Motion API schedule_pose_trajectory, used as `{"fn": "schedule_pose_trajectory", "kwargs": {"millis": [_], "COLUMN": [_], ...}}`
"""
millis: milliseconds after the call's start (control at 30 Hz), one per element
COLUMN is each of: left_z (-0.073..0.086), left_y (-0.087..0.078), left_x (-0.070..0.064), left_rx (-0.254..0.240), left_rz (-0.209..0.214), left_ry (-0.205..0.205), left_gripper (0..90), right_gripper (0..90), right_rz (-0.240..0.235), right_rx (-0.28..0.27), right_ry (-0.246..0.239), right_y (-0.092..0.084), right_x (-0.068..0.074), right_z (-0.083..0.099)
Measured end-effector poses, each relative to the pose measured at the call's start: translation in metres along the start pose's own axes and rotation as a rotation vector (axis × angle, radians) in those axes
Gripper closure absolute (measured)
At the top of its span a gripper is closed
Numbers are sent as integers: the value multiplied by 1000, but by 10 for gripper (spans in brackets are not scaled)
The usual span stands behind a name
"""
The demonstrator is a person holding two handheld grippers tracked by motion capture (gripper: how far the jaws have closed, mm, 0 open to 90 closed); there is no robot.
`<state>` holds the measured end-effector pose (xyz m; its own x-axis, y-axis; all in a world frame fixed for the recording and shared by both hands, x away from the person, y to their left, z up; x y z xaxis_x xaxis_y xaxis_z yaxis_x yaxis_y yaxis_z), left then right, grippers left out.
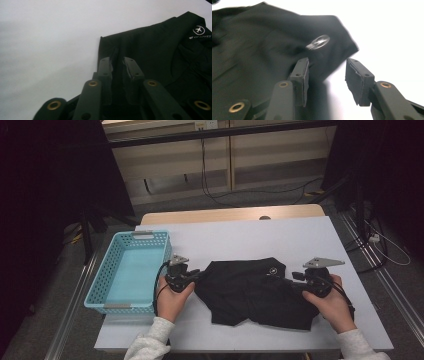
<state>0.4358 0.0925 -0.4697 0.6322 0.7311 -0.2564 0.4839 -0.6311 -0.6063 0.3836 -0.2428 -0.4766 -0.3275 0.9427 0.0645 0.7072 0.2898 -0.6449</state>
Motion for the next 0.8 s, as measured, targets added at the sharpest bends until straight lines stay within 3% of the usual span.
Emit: {"fn": "schedule_pose_trajectory", "kwargs": {"millis": [133, 267, 333, 433, 533, 567, 667, 800], "left_z": [2, 2, 2, 1, 2, 2, 3, 0], "left_y": [4, 6, 6, 7, 8, 8, 8, 7], "left_x": [5, 6, 5, 5, 8, 9, 10, 13], "left_rx": [-1, 2, -1, -7, -18, -16, -18, -39], "left_rz": [-21, -26, -21, -27, -40, -38, -31, -37], "left_ry": [-10, 3, -2, 1, 9, 7, 7, -2], "left_gripper": [456, 359, 343, 328, 315, 312, 315, 304], "right_gripper": [479, 511, 536, 598, 783, 840, 869, 875], "right_rz": [53, 57, 78, 61, 77, 47, 18, -15], "right_rx": [14, 36, 50, 84, 71, 69, 52, -37], "right_ry": [79, 91, 98, 105, 50, 32, 13, 29], "right_y": [17, 33, 41, 50, 57, 58, 58, 41], "right_x": [-15, -16, -17, -14, -11, -9, -7, -12], "right_z": [-4, -5, -6, -6, -9, -10, -13, -27]}}
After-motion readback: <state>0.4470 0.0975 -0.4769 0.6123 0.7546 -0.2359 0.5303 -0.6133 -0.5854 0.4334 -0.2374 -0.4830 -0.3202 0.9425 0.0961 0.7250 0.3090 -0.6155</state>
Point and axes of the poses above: each handheld gripper's, and its own axes: y roughly forward along the jaws, z roughly out of its underside, x roughly to its left, the point moved 7 cm from there along y, roughly forward along the jaws, and after that the axes turned 6 degrees about z, right-handed, at the moved point
